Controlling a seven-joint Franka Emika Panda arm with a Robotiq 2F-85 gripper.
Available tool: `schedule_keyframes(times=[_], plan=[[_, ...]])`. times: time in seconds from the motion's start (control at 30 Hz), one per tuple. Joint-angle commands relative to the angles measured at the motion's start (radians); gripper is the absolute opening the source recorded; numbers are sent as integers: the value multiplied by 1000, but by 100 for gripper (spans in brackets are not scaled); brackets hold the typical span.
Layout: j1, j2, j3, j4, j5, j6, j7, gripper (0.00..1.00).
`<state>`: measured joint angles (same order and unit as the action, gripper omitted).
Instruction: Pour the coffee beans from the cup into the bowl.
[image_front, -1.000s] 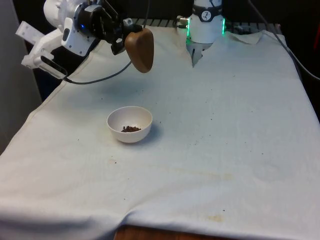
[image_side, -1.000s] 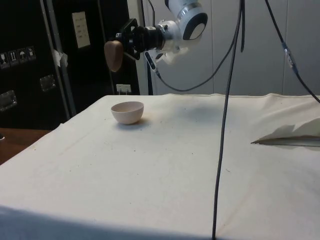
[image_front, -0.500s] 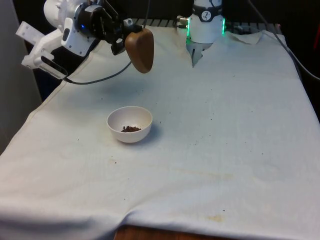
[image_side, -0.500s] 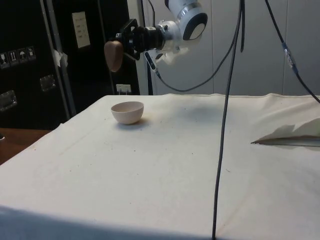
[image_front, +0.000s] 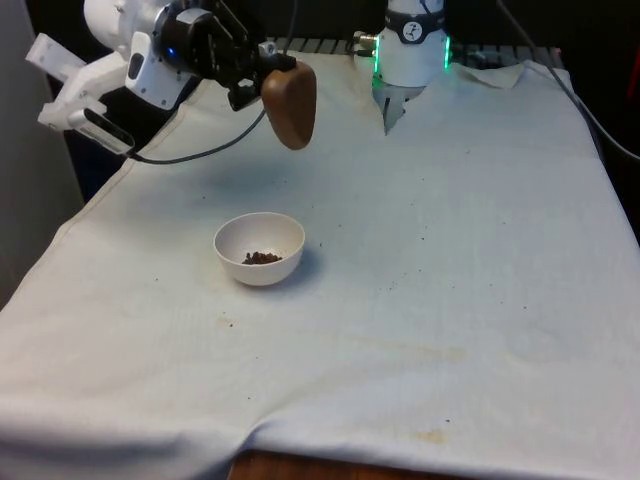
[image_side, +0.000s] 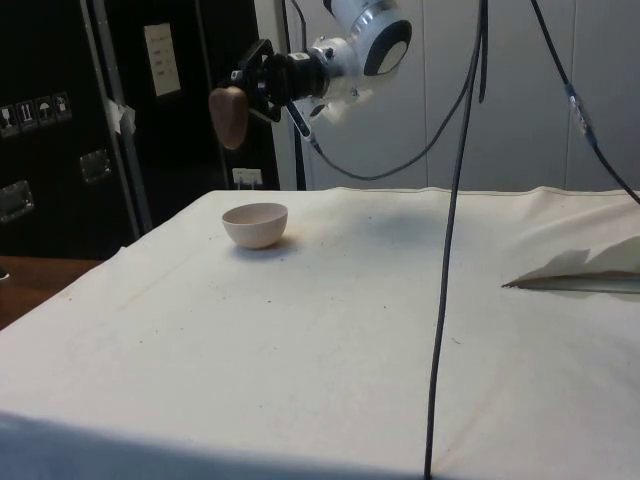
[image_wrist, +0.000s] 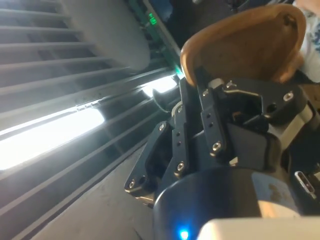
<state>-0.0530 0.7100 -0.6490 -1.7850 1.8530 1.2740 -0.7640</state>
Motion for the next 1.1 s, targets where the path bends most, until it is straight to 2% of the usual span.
schedule_keyframes(times=[0.0,0.17,0.2,0.23,0.43,0.47,0.5,0.73,0.77,0.8,1.0,1.03,1.07], plan=[[14,-9,-9,-5,-16,19,4,0],[27,-20,-16,-6,-53,29,-1,0],[15,-12,-6,1,-46,11,-7,0],[29,-22,-16,-6,-60,31,-3,0],[39,-39,-15,-8,-102,45,-21,0],[27,-31,-7,0,-97,27,-24,0],[41,-41,-16,-9,-108,46,-24,0],[53,-59,-17,-11,-159,60,-47,0],[40,-49,-8,-1,-149,41,-47,0],[54,-62,-17,-11,-166,62,-49,0],[65,-76,-17,-12,-210,73,-69,0],[51,-65,-8,-3,-202,53,-71,0],[66,-79,-17,-13,-217,76,-72,0]])
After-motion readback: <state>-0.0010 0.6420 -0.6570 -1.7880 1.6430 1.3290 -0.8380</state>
